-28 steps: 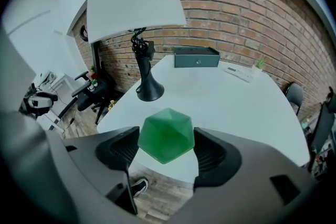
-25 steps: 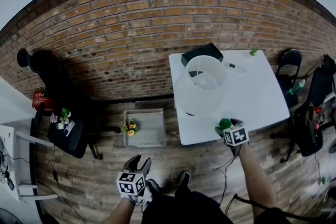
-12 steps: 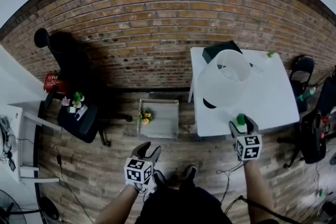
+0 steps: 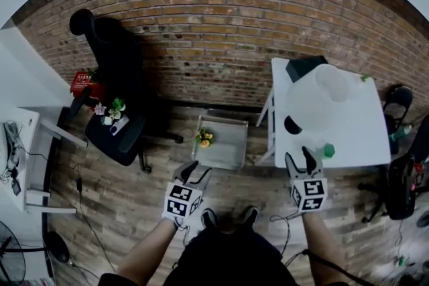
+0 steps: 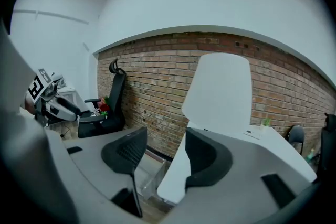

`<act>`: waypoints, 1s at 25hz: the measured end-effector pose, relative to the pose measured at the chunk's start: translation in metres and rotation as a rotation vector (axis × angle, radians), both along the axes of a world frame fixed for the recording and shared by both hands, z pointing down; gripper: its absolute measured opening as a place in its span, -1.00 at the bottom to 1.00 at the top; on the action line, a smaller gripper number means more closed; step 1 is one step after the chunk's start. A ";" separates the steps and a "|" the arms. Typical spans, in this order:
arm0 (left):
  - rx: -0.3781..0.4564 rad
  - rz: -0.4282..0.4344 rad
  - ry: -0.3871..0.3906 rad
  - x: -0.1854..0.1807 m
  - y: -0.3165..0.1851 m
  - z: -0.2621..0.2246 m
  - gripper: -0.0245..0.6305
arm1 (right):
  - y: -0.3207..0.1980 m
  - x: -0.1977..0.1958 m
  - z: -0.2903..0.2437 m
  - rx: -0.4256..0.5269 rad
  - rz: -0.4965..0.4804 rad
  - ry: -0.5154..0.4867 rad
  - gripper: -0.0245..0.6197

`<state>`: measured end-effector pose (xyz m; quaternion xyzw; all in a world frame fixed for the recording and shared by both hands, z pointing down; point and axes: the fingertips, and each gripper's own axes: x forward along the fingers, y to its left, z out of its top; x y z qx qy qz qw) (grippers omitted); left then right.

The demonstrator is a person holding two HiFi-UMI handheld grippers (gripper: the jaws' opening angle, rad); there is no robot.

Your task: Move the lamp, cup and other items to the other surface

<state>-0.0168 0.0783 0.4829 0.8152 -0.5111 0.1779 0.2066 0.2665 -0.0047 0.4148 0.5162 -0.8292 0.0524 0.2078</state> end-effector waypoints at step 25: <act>0.076 -0.054 -0.082 -0.157 0.006 0.004 -0.31 | 0.019 -0.248 0.057 -0.061 -0.344 0.103 -0.23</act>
